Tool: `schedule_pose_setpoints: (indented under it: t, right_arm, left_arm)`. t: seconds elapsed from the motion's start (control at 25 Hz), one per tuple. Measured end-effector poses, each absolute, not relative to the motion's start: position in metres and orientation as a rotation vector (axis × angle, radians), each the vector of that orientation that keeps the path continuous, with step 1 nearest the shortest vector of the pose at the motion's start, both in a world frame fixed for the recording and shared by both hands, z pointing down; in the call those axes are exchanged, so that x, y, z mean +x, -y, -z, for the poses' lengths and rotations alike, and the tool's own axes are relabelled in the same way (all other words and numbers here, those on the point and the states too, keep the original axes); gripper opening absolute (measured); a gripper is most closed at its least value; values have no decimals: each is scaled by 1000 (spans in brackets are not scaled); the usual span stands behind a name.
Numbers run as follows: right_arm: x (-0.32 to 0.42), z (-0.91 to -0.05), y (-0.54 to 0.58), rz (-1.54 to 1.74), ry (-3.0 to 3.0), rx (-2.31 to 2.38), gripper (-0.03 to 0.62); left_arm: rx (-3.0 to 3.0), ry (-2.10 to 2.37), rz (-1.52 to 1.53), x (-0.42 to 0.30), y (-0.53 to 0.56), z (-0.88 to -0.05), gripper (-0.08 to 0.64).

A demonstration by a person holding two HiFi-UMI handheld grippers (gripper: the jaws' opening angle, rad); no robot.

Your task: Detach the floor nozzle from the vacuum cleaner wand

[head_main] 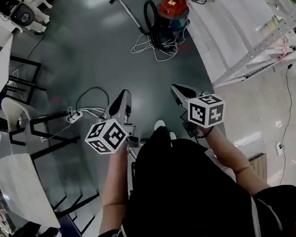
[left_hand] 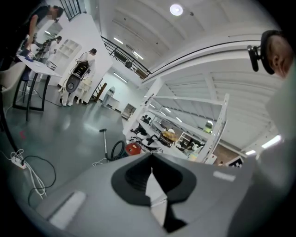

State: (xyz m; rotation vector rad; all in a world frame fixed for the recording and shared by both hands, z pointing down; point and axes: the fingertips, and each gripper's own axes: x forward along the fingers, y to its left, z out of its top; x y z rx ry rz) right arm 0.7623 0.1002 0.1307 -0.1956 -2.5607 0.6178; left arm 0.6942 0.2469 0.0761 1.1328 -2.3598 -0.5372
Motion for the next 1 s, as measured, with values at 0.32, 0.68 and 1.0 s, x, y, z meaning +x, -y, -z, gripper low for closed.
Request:
schedule_pose_setpoints:
  t: [0.32, 0.68, 1.0]
  right_arm:
    - [739, -138, -102, -589, 2567, -200, -3]
    - [671, -149, -119, -561, 2533, -153, -2]
    - [534, -159, -188, -546, 2520, -177, -2]
  left_arm:
    - [1071, 2407, 550, 663, -267, -88, 11]
    - [1129, 2362, 532, 592, -277, -99, 11]
    - [1138, 2331, 451, 483, -349, -113, 11]
